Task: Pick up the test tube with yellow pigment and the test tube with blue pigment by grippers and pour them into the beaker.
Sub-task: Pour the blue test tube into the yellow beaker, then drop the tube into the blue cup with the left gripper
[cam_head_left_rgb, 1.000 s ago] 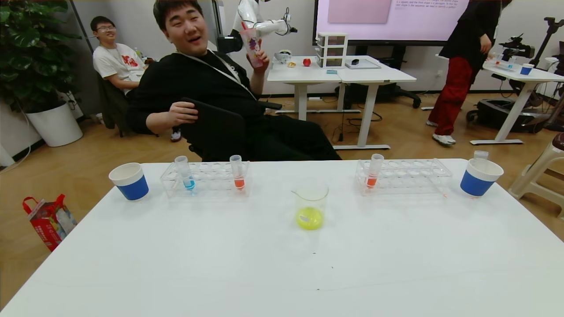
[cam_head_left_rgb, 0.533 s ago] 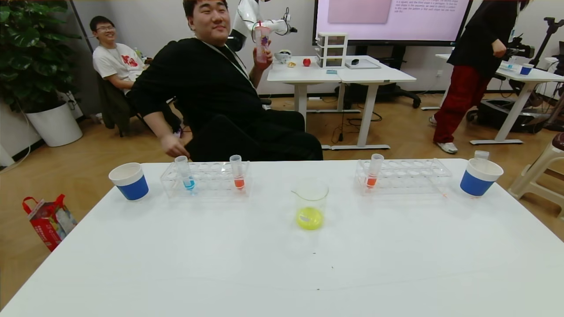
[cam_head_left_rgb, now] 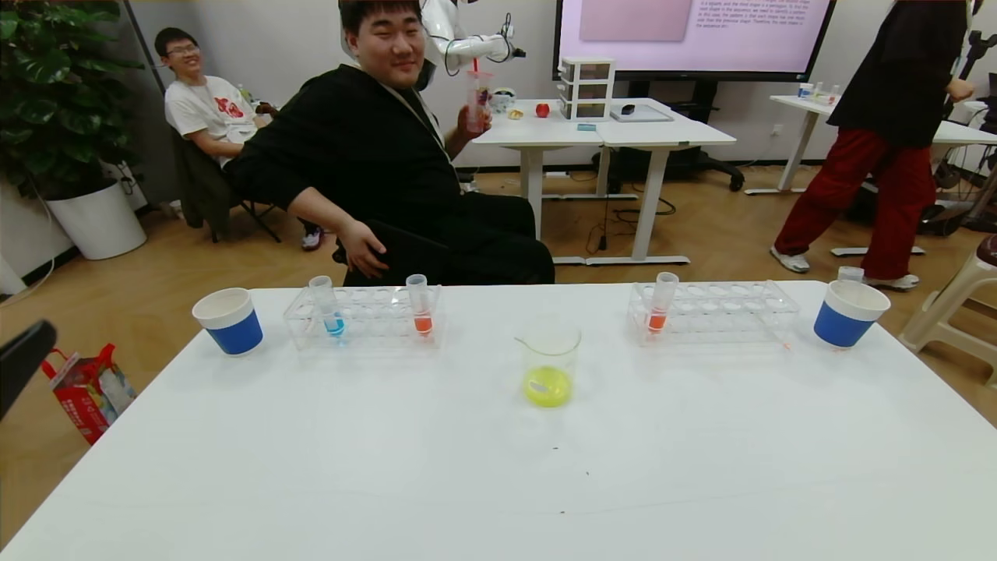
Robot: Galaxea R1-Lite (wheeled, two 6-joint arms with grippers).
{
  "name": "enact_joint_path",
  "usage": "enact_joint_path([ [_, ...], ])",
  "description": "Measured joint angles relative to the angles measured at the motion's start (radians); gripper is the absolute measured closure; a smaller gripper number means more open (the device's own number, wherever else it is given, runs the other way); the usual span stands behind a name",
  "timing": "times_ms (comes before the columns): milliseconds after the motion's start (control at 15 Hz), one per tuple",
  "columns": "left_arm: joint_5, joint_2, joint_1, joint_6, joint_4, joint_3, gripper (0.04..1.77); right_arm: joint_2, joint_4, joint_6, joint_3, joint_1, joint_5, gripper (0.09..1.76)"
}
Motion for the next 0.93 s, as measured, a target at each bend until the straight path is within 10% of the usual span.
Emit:
enact_joint_path([
  [467,-0.001,0.698,0.006,0.005,-0.597,-0.042,0.06,0.000,0.000,0.000,0.000,0.000,0.000,0.11],
  [933,0.009,1.163,0.012,-0.005,-0.935,-0.091,0.06,0.000,0.000,0.000,0.000,0.000,0.000,0.11],
])
